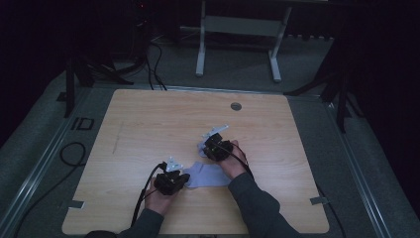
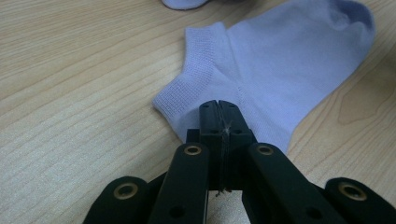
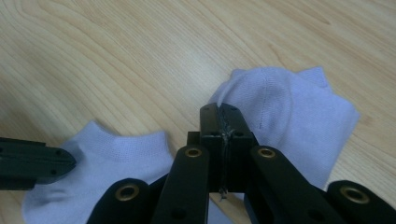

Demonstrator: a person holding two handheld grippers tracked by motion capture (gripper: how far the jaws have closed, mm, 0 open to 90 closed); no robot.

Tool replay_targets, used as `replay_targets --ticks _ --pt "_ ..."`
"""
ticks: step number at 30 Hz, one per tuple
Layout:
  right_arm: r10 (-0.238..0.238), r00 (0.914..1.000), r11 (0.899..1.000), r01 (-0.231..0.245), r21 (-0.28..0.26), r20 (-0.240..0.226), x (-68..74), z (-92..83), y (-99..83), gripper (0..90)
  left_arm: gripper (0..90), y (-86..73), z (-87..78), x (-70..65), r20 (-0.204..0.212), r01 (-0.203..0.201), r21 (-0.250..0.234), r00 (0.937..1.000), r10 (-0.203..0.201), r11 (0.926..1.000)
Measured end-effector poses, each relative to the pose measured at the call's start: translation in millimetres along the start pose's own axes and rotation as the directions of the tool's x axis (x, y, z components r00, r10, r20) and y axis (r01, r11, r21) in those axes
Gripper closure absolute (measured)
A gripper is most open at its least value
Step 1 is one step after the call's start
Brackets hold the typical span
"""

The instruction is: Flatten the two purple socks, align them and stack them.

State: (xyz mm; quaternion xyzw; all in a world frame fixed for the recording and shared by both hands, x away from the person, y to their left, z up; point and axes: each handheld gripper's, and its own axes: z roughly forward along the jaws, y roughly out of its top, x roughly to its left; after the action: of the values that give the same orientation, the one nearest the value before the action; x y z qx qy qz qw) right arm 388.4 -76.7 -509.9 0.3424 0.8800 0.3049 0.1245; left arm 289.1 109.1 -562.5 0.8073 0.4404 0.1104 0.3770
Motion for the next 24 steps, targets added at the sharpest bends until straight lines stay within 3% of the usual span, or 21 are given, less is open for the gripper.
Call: replay_targets --ticks 24 --pt "0.069 0.9976 0.996 -0.069 -0.062 0.007 -20.4 -29.4 -4.4 89.1 89.4 -0.2 -0.1 -0.2 -0.002 -0.002 0.0 1.0 0.002 1.0"
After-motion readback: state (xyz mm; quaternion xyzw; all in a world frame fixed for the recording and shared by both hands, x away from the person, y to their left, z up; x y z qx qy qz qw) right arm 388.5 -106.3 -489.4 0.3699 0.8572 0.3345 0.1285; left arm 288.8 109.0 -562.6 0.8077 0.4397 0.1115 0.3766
